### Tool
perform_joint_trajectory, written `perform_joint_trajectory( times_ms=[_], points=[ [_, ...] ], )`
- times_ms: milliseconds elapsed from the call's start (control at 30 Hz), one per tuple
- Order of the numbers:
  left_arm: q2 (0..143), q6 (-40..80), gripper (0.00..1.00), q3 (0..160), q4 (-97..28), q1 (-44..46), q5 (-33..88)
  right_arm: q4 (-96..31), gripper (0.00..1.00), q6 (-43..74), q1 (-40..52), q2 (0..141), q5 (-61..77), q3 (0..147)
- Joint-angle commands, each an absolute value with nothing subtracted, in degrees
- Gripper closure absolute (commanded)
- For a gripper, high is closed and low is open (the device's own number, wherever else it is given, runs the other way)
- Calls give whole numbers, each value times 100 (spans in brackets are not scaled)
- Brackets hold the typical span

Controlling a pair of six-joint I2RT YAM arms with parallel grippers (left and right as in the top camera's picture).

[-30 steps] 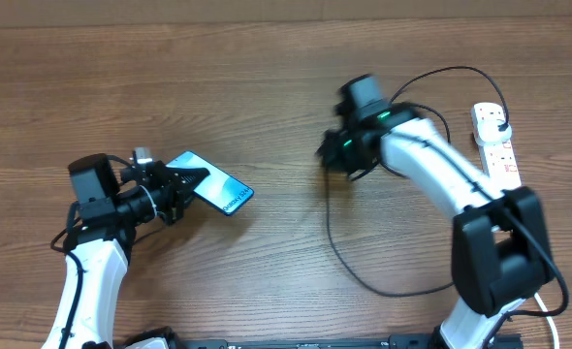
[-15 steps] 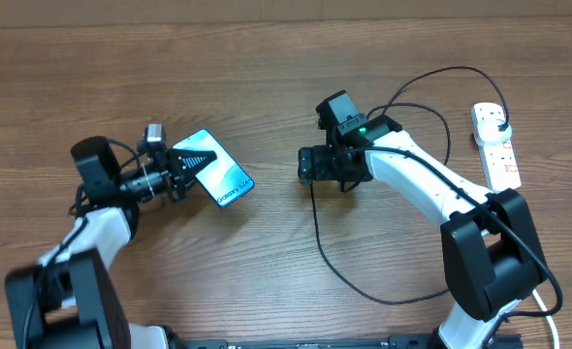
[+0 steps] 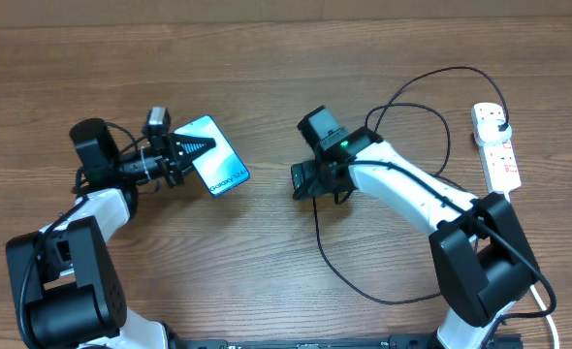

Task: Plug charger to phone and switch on socket
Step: 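Carry the USB-C plug with the right gripper toward the phone's bottom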

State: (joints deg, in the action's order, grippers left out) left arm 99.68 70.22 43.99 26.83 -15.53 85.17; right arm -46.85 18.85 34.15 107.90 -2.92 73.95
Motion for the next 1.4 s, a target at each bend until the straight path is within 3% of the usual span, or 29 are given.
perform_joint_trajectory(
  times_ms=[0,267,500,767,1100,1367],
  points=[
    [10003,7076,96,4554,2729,-1857,8796,-4547,12,2171,3607,10674,-856,7225],
    [10003,7074,96,4554,2727,-2364,9013,-4167,39,2274,3636,10691,-779,7063],
    [10003,7074,96,4554,2727,-2362,9004,-4211,41,2274,3638,11024,-370,7050],
    [10003,7072,96,4554,2727,-2359,8984,-4456,50,2558,3638,11408,-8,7050],
    [10003,7072,96,4550,2724,-2362,9030,-4630,96,2700,3642,11528,16,7050],
    [10003,7074,96,4547,2722,-2355,9056,-4405,96,2652,3551,11493,281,7207]
  ],
)
